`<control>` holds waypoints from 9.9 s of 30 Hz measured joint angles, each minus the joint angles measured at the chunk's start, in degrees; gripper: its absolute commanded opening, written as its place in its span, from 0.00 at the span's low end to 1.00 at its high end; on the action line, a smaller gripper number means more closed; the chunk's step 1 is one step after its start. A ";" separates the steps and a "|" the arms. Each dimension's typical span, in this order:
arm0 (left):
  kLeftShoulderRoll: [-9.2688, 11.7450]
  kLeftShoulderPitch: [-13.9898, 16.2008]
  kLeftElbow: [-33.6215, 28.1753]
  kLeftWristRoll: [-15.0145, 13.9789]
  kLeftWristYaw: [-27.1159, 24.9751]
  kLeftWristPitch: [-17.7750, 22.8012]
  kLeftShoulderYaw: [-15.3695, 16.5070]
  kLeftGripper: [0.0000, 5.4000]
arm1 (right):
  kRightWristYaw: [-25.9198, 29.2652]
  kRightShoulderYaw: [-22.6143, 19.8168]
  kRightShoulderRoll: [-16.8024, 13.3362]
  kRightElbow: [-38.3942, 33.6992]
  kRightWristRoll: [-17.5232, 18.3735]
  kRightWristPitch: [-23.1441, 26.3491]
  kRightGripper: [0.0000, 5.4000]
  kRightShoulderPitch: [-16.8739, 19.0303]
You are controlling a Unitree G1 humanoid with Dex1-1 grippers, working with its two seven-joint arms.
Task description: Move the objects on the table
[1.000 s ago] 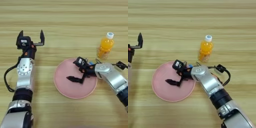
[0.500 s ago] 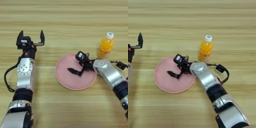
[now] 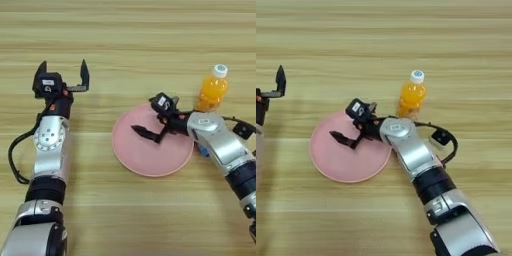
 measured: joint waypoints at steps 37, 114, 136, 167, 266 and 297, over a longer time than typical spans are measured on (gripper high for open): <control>0.62 -2.70 5.21 0.22 0.42 -1.86 0.36 1.00 | -10.26 -28.82 -9.42 -19.65 17.98 3.40 0.99 3.20; -0.13 -2.46 6.12 0.54 1.15 -3.57 -0.57 1.00 | -8.42 -9.71 -5.29 -29.94 15.85 12.50 0.66 3.79; -0.65 -2.23 6.87 0.60 1.22 -3.71 -0.76 1.00 | -3.50 -2.03 -2.36 -15.39 9.55 2.42 0.66 7.89; -0.73 -2.23 7.73 0.60 1.21 -4.32 -0.64 1.00 | -0.25 -0.94 -1.64 -13.37 9.07 -2.27 0.98 10.11; 0.38 0.39 -0.70 1.55 -2.33 -5.37 -2.38 1.00 | -21.24 -30.04 -3.36 29.70 9.40 -47.35 0.99 -0.30; 0.39 9.78 -29.78 -8.89 -23.98 9.39 -15.53 1.00 | -22.40 -30.72 -3.13 33.81 8.80 -49.93 0.99 -2.09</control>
